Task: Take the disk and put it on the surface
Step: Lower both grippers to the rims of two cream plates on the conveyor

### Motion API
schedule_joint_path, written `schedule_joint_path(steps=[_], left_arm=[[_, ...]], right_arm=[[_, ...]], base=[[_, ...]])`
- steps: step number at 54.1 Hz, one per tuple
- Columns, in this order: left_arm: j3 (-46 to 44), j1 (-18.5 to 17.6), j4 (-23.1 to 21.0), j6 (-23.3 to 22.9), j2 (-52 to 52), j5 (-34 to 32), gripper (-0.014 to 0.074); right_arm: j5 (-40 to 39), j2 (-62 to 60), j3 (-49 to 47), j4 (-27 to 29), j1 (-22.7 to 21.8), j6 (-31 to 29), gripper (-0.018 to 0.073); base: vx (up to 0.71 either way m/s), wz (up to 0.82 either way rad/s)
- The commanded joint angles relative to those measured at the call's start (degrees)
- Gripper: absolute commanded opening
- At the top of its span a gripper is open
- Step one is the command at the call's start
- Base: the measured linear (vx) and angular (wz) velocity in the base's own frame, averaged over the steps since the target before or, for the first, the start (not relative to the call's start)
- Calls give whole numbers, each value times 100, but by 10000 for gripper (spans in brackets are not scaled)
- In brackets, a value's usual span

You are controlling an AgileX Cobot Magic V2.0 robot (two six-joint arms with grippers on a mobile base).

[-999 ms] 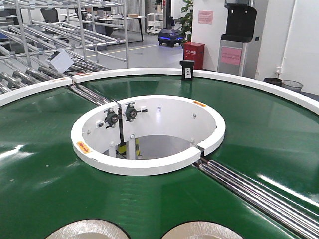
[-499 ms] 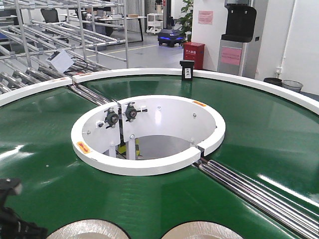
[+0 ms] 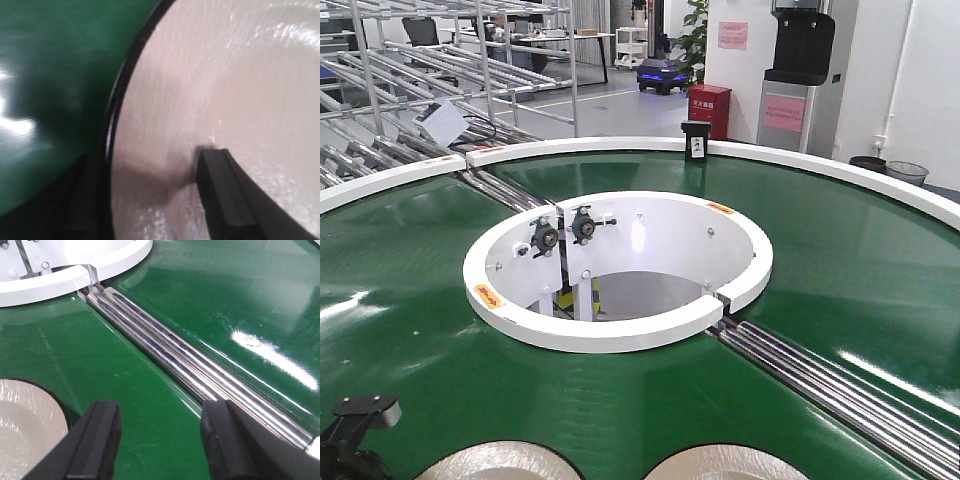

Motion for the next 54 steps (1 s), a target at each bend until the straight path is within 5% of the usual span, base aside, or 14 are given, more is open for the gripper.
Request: schedule_joint_path(steps=[1,10,25,34,39,54], left_arm=[[-43,-117,-881,473,32,1073,456],[-49,-117,-1559,780,69,1633,353],[-121,-117,-1632,695,63,1941,-11],[-121,-90,-1716,467,-52,1750,-7],[-121,96,-1715,-89,-211,1440,-5],[-121,907,-1723,-806,-1008,1001,-4]], right_arm=[[-410,-14,-178,-21,-25,-47,436],[-410,-14,-178,-21,-25,-47,436],[-415,-14,-178,-21,-25,-41,436],[-294,-14,-175,230,-25,-1,435],[-48,25,-196,635,-25,5,426],[2193,1152,-1426,1038,-25,0,396]], base=[[0,0],[0,0],[0,0],[0,0],[0,0],[0,0]])
